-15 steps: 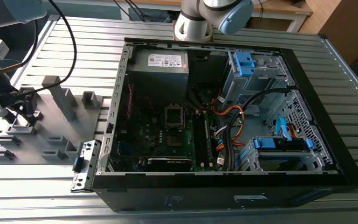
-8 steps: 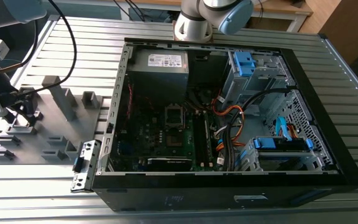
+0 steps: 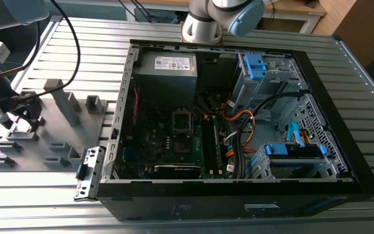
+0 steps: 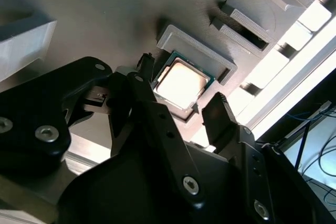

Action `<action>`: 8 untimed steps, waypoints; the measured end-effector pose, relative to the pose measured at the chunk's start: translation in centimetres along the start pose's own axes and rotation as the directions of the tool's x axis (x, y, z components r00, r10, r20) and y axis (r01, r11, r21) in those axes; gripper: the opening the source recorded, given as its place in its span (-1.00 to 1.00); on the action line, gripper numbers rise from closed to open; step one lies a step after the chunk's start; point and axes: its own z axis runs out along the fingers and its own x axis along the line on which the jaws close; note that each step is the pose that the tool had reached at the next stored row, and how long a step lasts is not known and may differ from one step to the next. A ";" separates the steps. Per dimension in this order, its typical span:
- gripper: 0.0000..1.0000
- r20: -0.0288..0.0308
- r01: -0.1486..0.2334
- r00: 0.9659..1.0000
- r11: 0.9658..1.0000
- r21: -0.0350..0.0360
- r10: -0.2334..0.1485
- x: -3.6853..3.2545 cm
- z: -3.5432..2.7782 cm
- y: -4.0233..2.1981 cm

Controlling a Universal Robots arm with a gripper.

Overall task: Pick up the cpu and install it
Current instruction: 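Pick up the cpu and move it towards the insertion slot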

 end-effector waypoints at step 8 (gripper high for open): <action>0.28 0.000 0.005 1.000 1.000 0.000 -0.005 0.00 0.18 0.00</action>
